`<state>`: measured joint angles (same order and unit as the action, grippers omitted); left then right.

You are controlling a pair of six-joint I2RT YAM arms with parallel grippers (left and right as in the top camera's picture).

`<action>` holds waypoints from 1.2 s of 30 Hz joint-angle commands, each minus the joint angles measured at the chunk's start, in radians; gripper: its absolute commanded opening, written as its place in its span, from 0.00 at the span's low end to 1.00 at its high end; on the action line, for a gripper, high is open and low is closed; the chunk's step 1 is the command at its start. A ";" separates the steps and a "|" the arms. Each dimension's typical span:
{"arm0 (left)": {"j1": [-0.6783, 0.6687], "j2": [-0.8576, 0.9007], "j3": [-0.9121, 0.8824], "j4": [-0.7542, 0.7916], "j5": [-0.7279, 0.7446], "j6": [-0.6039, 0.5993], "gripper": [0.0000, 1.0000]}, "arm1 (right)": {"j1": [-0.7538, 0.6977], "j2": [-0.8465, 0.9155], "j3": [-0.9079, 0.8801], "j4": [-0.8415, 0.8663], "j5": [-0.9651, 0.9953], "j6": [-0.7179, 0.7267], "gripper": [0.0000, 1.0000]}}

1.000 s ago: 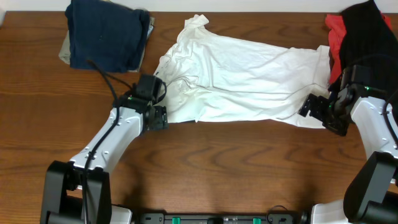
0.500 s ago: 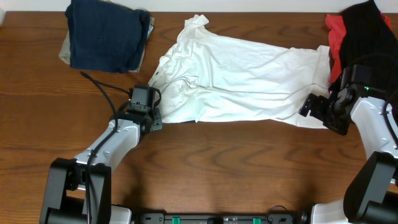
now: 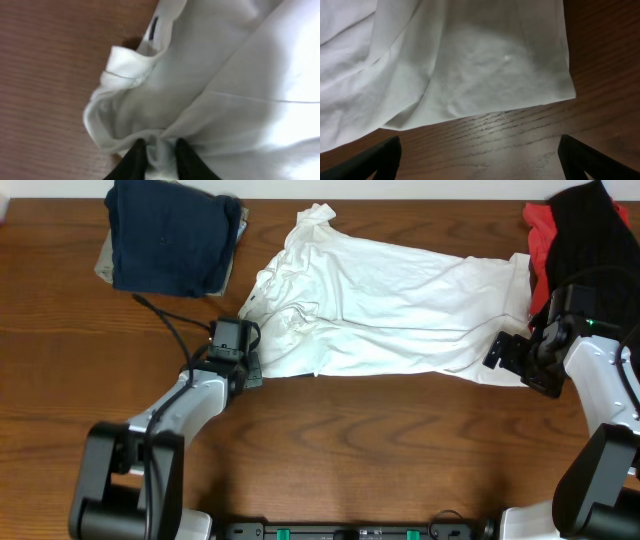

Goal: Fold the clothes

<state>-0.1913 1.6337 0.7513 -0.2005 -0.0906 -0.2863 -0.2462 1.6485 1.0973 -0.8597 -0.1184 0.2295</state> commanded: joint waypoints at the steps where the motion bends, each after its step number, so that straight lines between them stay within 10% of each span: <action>1: 0.005 0.049 -0.012 0.008 -0.023 0.008 0.06 | -0.009 0.007 -0.006 -0.002 0.015 -0.010 0.98; 11: 0.039 -0.010 -0.004 -0.138 -0.026 -0.004 0.06 | -0.009 0.007 -0.037 0.022 0.086 -0.010 0.77; 18: 0.087 -0.111 -0.004 -0.316 -0.036 -0.003 0.06 | -0.009 0.007 -0.149 0.204 0.085 -0.010 0.01; 36: 0.098 -0.127 -0.003 -0.357 -0.100 0.008 0.06 | -0.042 0.122 -0.244 0.371 0.148 0.023 0.01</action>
<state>-0.0998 1.5146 0.7589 -0.5423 -0.1249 -0.2874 -0.2504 1.7081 0.8703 -0.4793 -0.0177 0.2276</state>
